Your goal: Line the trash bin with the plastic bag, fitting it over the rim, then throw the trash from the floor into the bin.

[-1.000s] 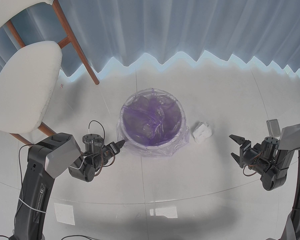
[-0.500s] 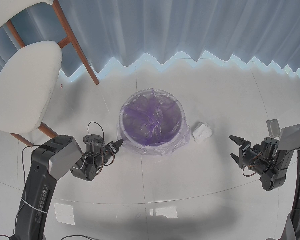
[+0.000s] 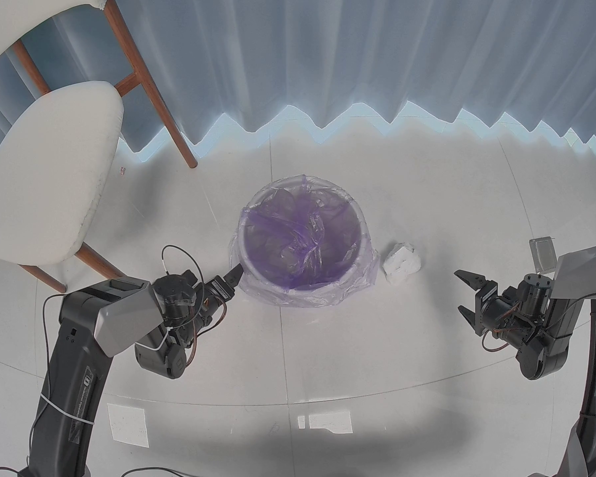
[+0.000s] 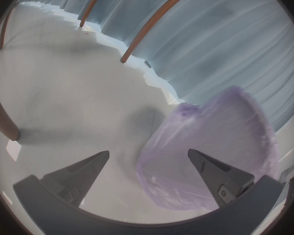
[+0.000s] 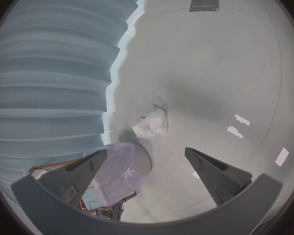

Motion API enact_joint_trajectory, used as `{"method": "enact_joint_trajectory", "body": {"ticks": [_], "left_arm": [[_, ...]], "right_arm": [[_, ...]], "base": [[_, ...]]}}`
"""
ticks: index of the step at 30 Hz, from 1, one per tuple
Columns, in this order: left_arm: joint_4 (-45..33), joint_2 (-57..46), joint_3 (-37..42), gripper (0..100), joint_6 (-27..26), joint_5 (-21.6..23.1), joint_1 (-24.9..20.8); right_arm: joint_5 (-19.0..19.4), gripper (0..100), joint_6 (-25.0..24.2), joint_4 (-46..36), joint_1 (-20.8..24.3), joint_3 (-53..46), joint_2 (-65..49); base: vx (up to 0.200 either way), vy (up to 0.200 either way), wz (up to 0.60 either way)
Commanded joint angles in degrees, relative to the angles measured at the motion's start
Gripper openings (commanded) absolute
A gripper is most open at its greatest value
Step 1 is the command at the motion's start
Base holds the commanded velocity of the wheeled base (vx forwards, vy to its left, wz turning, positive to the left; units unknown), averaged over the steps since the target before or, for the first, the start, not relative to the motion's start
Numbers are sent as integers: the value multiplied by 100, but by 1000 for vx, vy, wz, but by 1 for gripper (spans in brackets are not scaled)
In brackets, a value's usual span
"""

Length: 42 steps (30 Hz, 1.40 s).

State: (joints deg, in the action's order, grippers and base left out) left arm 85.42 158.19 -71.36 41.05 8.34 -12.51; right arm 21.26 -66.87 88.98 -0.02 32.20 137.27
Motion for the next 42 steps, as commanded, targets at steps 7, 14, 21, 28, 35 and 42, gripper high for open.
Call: {"method": "enact_joint_trajectory", "body": {"ticks": [7, 14, 21, 28, 35, 42], "left_arm": [[353, -1378, 1239, 100, -44, 388, 275], [344, -2951, 2302, 100, -70, 414, -164], [344, -4252, 2900, 100, -1406, 458, -375], [335, -6071, 3427, 100, -1775, 880, -463], [238, -7232, 3533, 100, -1837, 1399, -155], [212, -7601, 3630, 100, -1855, 1917, 20]], "right_arm": [[-8, 100, -11, 102, -6, -12, 11], [-8, 100, -2, 102, 2, -38, 19], [-157, 100, 191, 102, 55, -12, 107], [-474, 100, 1765, 102, 319, 147, 626], [-1836, 100, 2837, 93, 960, 990, 1215], [-1845, 100, 3927, -249, 1136, 1817, 1294]], "base": [[0, 0, 0], [0, 0, 0], [0, 0, 0], [0, 0, 0], [0, 0, 0], [0, 0, 0]]}}
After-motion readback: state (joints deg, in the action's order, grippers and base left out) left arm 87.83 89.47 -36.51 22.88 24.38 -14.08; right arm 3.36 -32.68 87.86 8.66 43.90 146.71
